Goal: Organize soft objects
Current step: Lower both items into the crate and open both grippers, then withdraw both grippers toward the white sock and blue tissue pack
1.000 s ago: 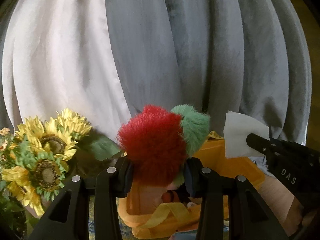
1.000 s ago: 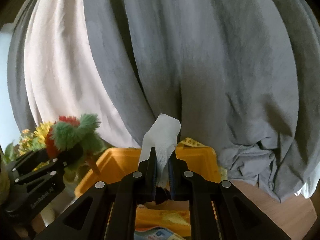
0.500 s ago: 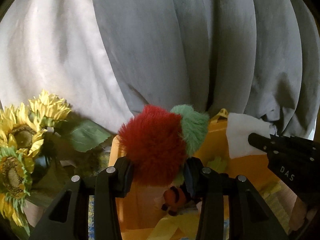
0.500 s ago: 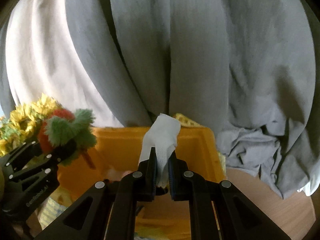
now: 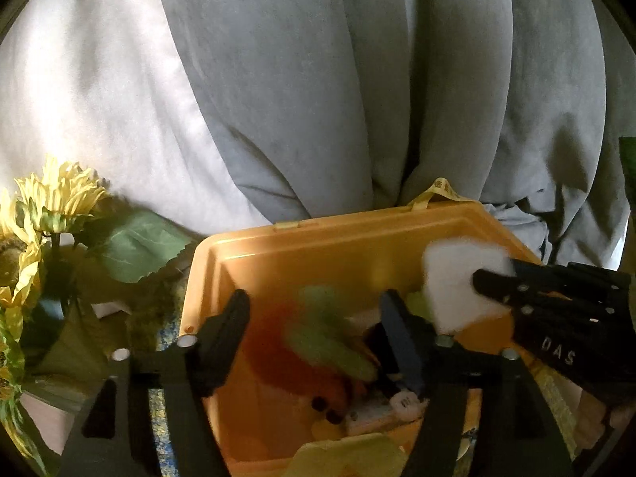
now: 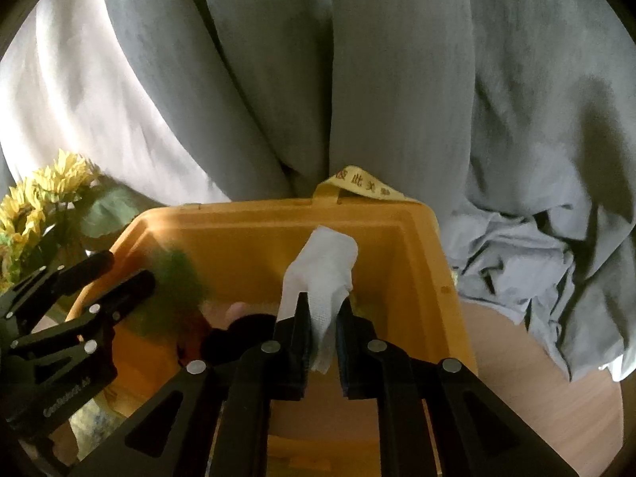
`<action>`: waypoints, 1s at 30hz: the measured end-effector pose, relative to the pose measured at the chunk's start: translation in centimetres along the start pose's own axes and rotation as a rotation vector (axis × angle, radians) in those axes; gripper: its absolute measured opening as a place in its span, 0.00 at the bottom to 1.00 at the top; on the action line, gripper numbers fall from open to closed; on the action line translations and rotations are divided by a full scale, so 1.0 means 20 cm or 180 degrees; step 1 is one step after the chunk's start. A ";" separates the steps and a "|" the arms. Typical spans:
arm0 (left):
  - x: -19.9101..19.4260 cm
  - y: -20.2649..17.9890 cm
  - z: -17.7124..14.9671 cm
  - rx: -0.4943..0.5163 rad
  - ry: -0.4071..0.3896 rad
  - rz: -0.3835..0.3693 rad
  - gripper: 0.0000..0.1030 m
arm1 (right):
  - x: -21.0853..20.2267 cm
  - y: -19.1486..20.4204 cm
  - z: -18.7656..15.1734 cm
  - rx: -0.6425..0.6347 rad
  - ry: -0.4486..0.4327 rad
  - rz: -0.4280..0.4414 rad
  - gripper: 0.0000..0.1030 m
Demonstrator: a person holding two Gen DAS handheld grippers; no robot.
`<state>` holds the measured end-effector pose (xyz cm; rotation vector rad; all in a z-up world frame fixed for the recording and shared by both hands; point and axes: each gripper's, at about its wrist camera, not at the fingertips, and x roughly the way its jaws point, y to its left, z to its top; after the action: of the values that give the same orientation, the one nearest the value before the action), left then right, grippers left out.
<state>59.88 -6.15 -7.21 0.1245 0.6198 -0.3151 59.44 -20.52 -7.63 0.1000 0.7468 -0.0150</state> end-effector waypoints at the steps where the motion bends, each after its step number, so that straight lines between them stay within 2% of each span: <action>1: 0.00 0.00 0.00 -0.0001 -0.0009 0.0005 0.67 | 0.00 -0.01 0.00 0.0021 0.0004 -0.0003 0.42; 6: -0.06 0.00 0.00 -0.0009 -0.0069 0.0046 0.71 | -0.03 -0.01 -0.01 0.0023 -0.0062 -0.0123 0.45; 8: -0.11 0.00 0.00 -0.0018 -0.0137 0.0076 0.73 | -0.06 -0.01 -0.01 0.0032 -0.0132 -0.0161 0.50; 13: -0.29 -0.03 0.01 -0.0014 -0.0380 0.0183 0.75 | -0.22 0.00 -0.02 0.0011 -0.0445 -0.0216 0.50; 15: -0.37 -0.04 0.01 -0.0017 -0.0475 0.0217 0.76 | -0.30 0.01 -0.02 -0.0001 -0.0588 -0.0192 0.51; 22: -0.60 -0.08 -0.03 -0.0043 -0.0675 0.0290 0.78 | -0.51 0.03 -0.07 -0.0010 -0.0810 -0.0047 0.51; 30: -0.76 -0.11 -0.14 -0.0139 -0.0683 0.0328 0.78 | -0.66 0.07 -0.16 -0.0033 -0.0928 0.0019 0.52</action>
<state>45.84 -3.76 -0.56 0.0791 0.4059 -0.2116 47.66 -19.16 -0.83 0.0878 0.4552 -0.0195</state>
